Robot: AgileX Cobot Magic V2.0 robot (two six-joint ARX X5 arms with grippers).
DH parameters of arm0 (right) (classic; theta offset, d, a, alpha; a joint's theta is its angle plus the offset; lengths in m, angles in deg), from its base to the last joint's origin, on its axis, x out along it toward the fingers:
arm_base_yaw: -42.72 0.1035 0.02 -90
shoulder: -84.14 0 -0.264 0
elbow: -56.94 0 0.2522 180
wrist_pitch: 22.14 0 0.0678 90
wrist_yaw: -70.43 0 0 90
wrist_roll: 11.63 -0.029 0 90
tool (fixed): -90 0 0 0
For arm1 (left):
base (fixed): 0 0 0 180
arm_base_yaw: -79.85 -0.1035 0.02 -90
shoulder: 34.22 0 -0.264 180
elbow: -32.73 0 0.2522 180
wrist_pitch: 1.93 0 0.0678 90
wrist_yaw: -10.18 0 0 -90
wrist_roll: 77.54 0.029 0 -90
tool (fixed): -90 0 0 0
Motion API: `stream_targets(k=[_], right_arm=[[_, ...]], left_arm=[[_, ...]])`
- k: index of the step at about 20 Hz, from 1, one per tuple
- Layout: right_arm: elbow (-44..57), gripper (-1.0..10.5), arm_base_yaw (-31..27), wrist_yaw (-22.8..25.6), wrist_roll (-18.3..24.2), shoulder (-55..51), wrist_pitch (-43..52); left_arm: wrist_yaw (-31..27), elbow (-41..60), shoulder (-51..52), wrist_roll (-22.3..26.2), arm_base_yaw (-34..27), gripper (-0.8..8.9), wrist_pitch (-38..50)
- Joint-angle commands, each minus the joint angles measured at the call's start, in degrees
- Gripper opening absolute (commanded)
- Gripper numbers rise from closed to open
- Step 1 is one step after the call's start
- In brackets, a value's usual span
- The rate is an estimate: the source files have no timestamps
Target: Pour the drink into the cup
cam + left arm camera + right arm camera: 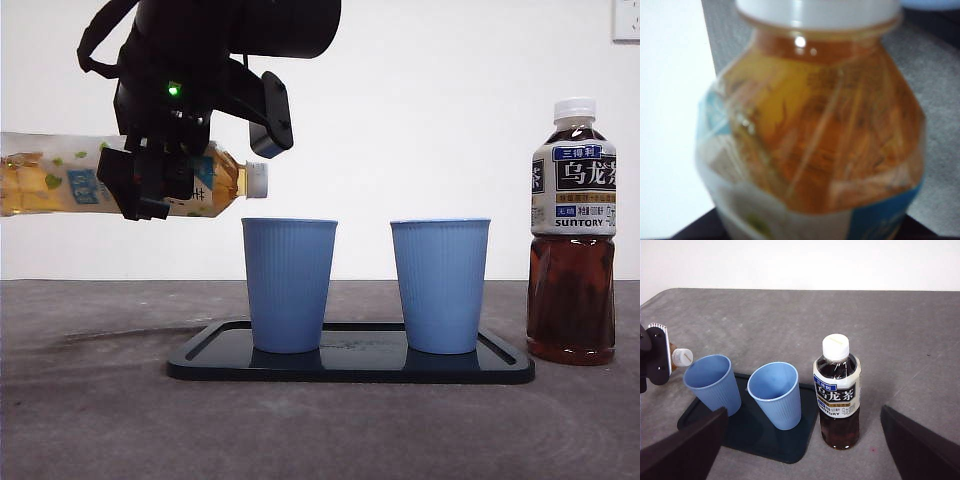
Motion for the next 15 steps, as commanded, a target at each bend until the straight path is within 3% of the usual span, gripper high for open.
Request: stream_targets(k=[1,15], right_arm=[[-0.79,4.9,0.31,-0.20,-0.17,0.15,0.44],[-0.79,4.9,0.31,-0.20,-0.17,0.15,0.39]], left_arm=[[-2.84,-1.86,-0.66,2.73,0.79,1.18,0.87],[-4.81,-1.86,-0.68,6.36,2.23,1.18,2.08]])
